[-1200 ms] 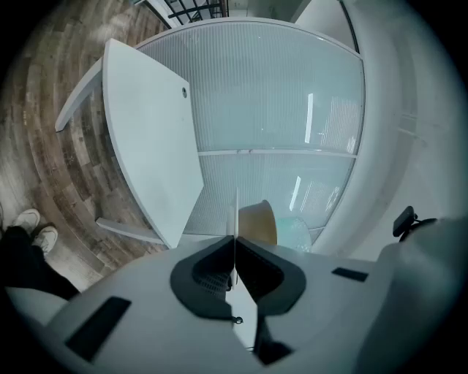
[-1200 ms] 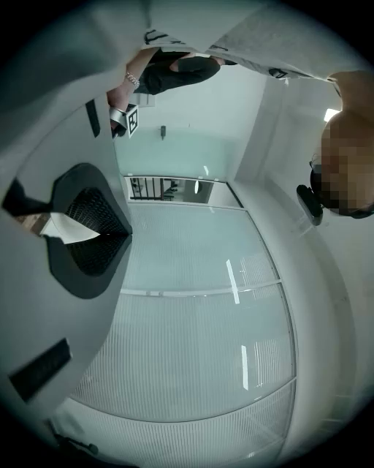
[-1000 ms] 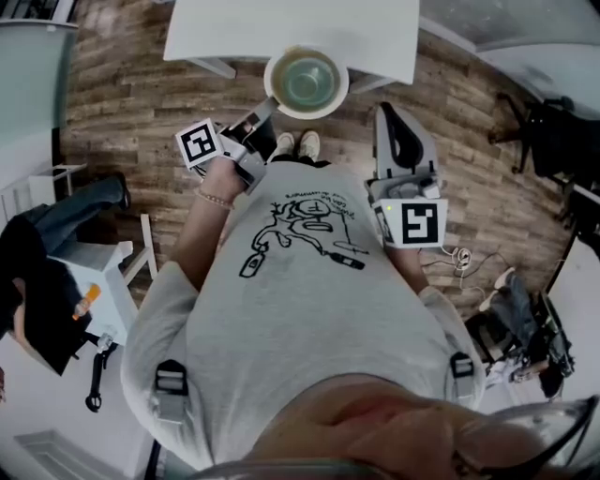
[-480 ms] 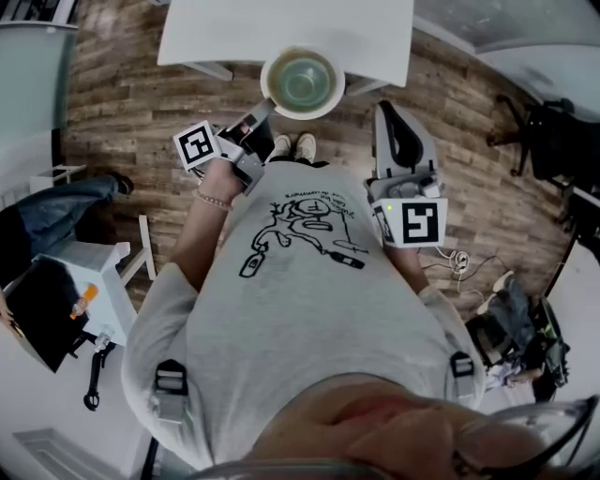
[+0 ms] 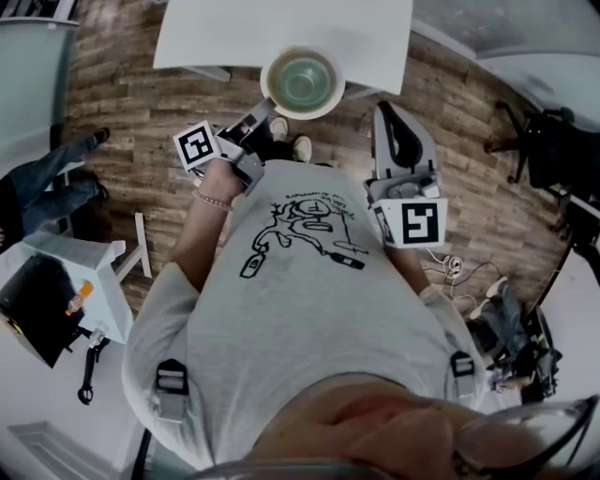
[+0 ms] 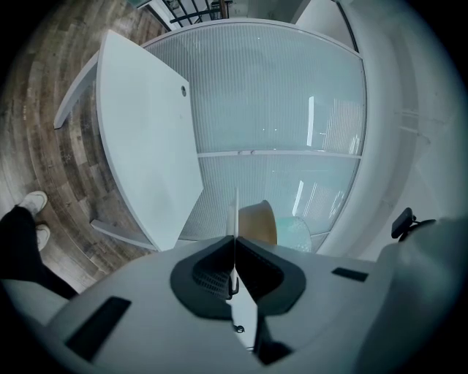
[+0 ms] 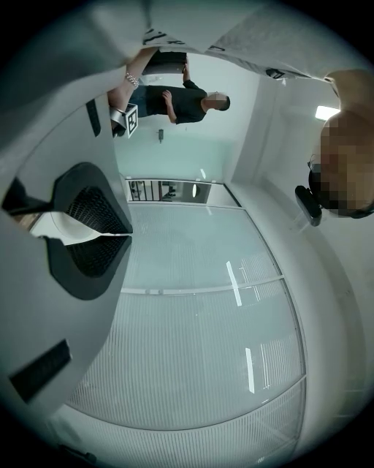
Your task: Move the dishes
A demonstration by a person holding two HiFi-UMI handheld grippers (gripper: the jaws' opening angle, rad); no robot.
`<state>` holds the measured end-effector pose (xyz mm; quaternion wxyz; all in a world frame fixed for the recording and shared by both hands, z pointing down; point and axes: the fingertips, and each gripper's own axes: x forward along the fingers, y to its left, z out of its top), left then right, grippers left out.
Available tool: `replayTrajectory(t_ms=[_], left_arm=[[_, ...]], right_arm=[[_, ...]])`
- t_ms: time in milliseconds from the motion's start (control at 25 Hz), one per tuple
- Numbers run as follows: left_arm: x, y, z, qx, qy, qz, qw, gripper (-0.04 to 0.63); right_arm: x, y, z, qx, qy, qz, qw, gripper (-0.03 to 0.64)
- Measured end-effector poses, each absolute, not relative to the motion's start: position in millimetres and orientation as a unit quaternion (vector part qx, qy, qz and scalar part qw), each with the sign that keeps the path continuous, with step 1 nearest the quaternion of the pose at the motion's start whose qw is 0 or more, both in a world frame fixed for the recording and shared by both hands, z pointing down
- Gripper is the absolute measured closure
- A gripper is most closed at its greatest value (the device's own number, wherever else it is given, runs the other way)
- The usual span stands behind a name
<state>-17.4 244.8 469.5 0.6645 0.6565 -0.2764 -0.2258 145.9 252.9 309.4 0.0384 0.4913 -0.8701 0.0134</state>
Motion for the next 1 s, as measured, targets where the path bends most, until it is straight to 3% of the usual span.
replayTrajectory(t_ms=[1000], left_arm=[[-39,132,467,0.667,-0.253,-0.215,0.668,0.588]], right_arm=[[121,147,308,0.514,-0.857,0.000,0.046,0.580]])
